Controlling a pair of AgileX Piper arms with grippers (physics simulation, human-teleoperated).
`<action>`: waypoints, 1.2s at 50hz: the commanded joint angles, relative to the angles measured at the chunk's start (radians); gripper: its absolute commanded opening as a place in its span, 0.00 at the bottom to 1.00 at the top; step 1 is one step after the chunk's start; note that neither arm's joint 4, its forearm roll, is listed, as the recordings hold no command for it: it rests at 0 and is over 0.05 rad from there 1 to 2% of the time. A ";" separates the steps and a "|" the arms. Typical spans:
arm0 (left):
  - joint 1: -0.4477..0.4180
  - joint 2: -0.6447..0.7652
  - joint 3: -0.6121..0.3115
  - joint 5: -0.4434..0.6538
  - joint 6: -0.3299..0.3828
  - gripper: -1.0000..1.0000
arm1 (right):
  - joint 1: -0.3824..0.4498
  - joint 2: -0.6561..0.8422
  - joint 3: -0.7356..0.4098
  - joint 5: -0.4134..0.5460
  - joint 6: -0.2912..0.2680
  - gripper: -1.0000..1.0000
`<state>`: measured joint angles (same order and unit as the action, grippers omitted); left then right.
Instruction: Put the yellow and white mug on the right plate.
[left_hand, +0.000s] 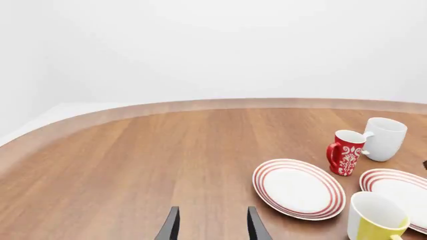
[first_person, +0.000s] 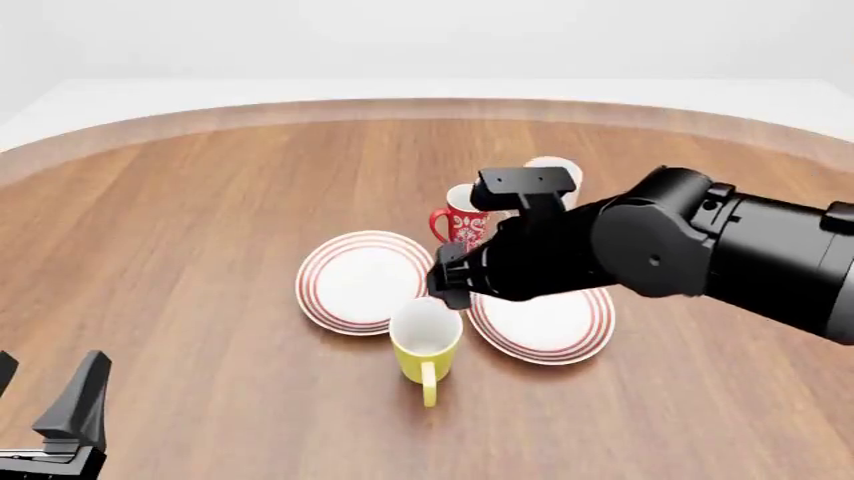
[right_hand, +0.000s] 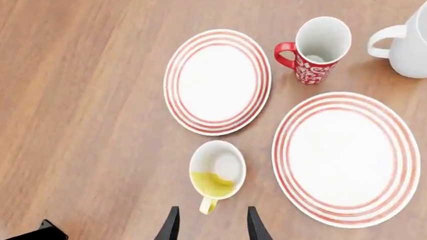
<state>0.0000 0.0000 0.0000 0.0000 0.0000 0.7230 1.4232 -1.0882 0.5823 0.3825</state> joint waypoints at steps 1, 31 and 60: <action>0.000 0.000 0.000 0.000 0.000 1.00 | 0.024 0.042 0.046 -0.060 0.043 1.00; 0.000 0.000 0.000 0.000 0.000 1.00 | 0.070 0.094 0.132 -0.185 0.113 1.00; 0.000 0.000 0.000 0.000 0.000 1.00 | 0.093 0.166 0.226 -0.334 0.173 1.00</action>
<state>0.0000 0.0000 0.0000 0.0000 0.0000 0.8131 1.5664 -0.8923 0.2939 0.5398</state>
